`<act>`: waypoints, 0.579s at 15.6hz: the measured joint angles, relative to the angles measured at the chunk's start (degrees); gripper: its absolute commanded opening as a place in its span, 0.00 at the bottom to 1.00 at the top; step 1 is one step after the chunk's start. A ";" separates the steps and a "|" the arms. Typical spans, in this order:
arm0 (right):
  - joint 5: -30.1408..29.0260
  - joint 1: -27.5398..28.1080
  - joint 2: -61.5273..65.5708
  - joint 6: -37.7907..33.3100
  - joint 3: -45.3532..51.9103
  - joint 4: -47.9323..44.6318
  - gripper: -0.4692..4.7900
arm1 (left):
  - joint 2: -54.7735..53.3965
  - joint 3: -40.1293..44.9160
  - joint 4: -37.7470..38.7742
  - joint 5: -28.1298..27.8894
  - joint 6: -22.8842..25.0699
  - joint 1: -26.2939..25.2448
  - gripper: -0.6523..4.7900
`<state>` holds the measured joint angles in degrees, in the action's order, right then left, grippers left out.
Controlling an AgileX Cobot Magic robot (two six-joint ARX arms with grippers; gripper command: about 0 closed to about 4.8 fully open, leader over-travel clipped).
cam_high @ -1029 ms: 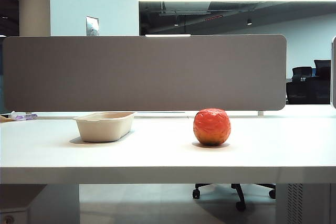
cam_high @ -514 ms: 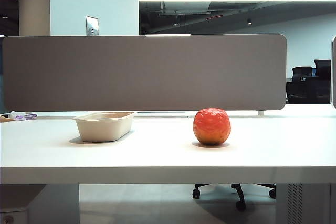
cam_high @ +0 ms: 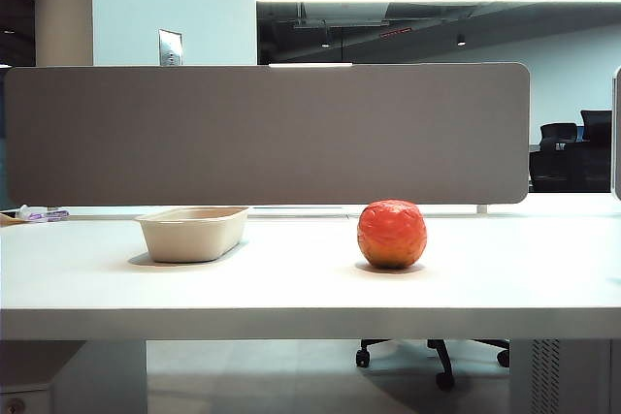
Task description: Pick up the orange and place it into the paper lunchbox.
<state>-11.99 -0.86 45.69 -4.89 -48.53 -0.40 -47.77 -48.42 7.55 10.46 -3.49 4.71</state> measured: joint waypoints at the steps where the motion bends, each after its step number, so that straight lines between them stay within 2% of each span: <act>1: -0.52 -1.33 3.37 0.00 -1.77 -0.72 0.09 | -2.97 -2.23 -0.04 0.04 0.00 1.88 0.11; 3: -0.63 -5.73 10.16 0.24 -3.89 -0.94 0.09 | -7.80 -5.95 1.86 -0.48 0.00 6.82 0.11; 5: -0.22 -8.35 15.23 0.24 -5.55 -2.71 0.09 | -10.82 -8.70 4.13 -3.26 0.00 10.84 0.11; 6: -0.13 -12.41 20.13 0.24 -5.75 -3.56 0.09 | -13.44 -11.08 8.48 -6.86 0.02 14.73 0.11; 7: -0.37 -14.88 22.71 0.26 -5.70 -3.54 0.09 | -14.14 -11.85 10.75 -7.30 0.20 15.63 0.11; 8: -1.16 -16.52 24.96 0.44 -5.70 -3.10 1.00 | -14.71 -12.37 10.84 -7.69 0.20 16.59 0.11; 9: -4.66 -20.00 38.27 3.43 -5.46 -4.66 1.00 | -14.38 -12.37 9.81 -7.93 0.22 17.59 0.11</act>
<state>-16.64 -20.86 83.96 -1.45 -54.00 -5.06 -62.15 -60.80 17.37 2.52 -3.27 22.30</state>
